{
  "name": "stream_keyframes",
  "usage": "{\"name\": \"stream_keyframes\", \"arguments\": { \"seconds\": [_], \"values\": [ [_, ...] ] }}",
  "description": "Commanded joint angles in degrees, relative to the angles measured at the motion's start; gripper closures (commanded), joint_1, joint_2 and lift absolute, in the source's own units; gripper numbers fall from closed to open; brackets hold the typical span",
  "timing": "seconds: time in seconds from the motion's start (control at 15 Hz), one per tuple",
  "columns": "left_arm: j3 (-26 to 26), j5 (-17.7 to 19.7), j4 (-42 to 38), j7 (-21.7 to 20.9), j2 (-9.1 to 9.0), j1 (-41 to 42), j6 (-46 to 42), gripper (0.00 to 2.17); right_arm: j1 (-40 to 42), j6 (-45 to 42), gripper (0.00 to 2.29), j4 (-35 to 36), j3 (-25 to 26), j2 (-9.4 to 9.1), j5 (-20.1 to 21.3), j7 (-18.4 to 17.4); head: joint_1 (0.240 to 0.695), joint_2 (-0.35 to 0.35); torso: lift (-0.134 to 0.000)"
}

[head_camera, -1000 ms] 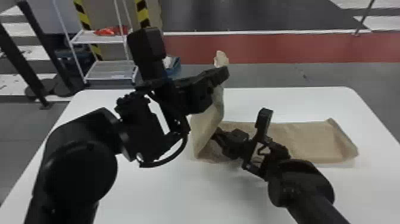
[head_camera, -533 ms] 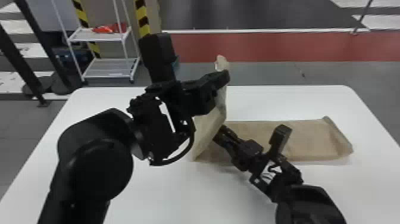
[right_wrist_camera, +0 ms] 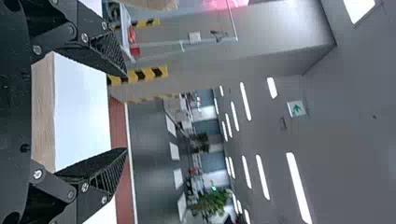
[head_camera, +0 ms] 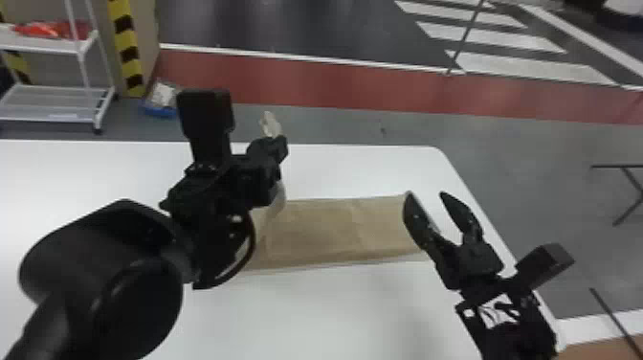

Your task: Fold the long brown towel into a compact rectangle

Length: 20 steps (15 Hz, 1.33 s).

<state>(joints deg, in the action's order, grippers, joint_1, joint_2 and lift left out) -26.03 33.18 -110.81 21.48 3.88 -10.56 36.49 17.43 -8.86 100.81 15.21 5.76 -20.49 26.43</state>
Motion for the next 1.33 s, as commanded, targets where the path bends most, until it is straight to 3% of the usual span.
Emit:
{"name": "stream_keyframes", "arguments": {
  "seconds": [0.0,0.13,0.33,0.67,0.73,0.8,0.93,1.07,1.27],
  "values": [
    [-4.1,-3.3,3.7,0.0,-2.39,-0.4,-0.8,1.14,2.6,-0.7,0.04,1.4,7.4,0.04,-0.6,-0.2,0.662,-0.335,-0.123],
    [-6.4,-5.8,7.3,0.1,-4.03,-0.7,-2.6,1.15,3.9,-0.7,0.04,1.4,10.1,-0.04,-2.0,-0.2,0.662,-0.35,-0.123],
    [-8.7,-6.2,14.0,0.1,-4.03,-2.4,-7.9,1.15,4.6,-0.8,0.04,0.5,11.4,-0.22,-2.4,-0.2,0.678,-0.35,-0.123],
    [-9.8,-5.9,18.2,-0.7,-4.03,-3.9,-8.6,1.14,4.6,-1.4,0.04,-1.7,13.5,-0.04,-4.7,0.2,0.694,-0.35,-0.123],
    [-10.4,-5.5,19.2,-1.2,-4.03,-4.0,-10.0,0.97,4.5,-1.4,0.04,-2.2,13.5,0.04,-4.7,0.2,0.695,-0.35,-0.123],
    [-11.1,-4.6,19.9,-2.1,-4.03,-3.9,-10.7,0.53,4.2,-1.5,0.04,-2.8,13.5,0.13,-4.7,0.2,0.695,-0.35,-0.123],
    [-14.2,-4.6,23.4,-3.6,-4.03,-4.6,-11.7,0.31,3.6,-1.4,0.05,-3.3,13.5,0.04,-4.6,0.2,0.695,-0.35,-0.123],
    [-17.4,-4.6,28.2,-3.8,-4.03,-6.6,-15.1,0.26,3.5,-1.2,0.05,-2.8,13.5,0.04,-4.6,0.2,0.695,-0.35,-0.123],
    [-16.5,-4.7,28.3,-4.3,-4.03,-6.6,-16.5,0.2,4.0,-0.1,0.06,-0.6,13.2,-0.04,-4.7,-0.1,0.695,-0.35,-0.123]
  ]
}}
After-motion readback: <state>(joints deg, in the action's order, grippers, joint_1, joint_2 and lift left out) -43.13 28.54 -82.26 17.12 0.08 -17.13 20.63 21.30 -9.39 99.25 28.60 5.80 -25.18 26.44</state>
